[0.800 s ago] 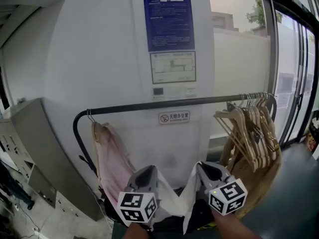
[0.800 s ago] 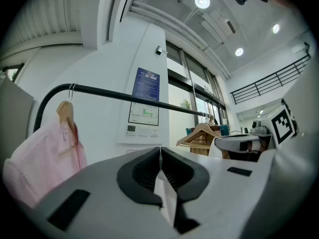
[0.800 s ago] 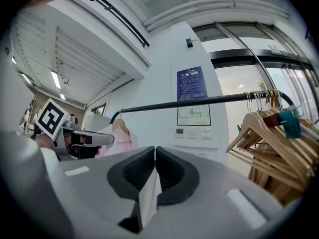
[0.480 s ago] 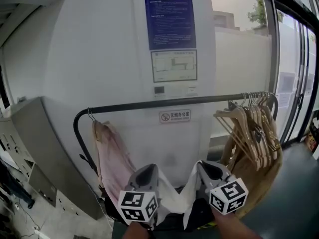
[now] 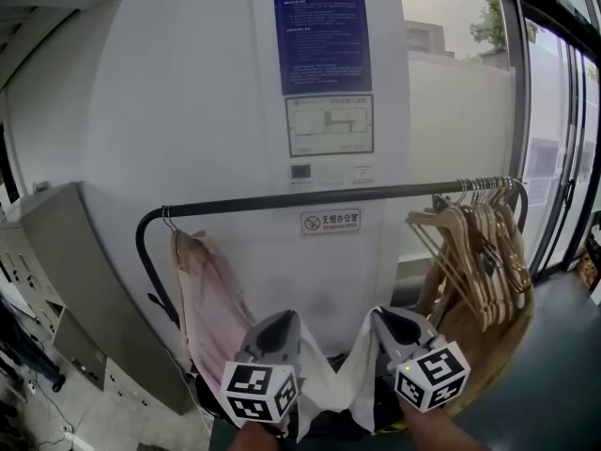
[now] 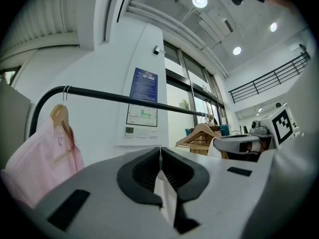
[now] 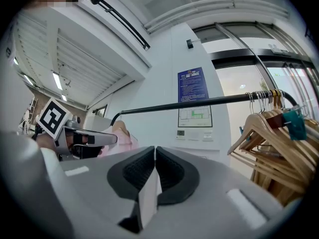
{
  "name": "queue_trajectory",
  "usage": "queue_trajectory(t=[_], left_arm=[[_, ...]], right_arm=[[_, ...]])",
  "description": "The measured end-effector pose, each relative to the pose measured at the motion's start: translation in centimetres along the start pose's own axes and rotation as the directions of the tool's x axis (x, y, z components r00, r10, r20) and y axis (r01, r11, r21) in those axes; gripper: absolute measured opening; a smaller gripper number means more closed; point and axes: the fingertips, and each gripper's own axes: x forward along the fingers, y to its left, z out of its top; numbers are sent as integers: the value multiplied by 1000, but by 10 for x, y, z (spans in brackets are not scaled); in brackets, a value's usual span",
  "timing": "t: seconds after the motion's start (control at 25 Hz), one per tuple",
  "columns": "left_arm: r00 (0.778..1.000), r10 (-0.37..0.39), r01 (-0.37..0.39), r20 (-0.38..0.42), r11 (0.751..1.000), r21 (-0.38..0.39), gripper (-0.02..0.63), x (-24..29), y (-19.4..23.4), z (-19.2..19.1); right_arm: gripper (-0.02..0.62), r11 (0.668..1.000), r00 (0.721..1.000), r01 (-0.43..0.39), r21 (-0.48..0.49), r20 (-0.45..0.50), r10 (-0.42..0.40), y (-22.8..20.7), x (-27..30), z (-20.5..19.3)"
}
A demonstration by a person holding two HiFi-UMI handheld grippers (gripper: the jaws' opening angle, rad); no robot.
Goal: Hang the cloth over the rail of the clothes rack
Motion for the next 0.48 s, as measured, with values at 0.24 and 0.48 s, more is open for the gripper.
queue_trajectory(t=[0.24,0.48], left_arm=[[999,-26,24,42,999,30,11,19,-16,52],[993,-64,54,96,993,109,11,47,-41,145]], right_arm=[[10,998,999,-43,-41,20,44,-10,11,45],[10,987,987,-116,-108,101,127,-21,28,141]])
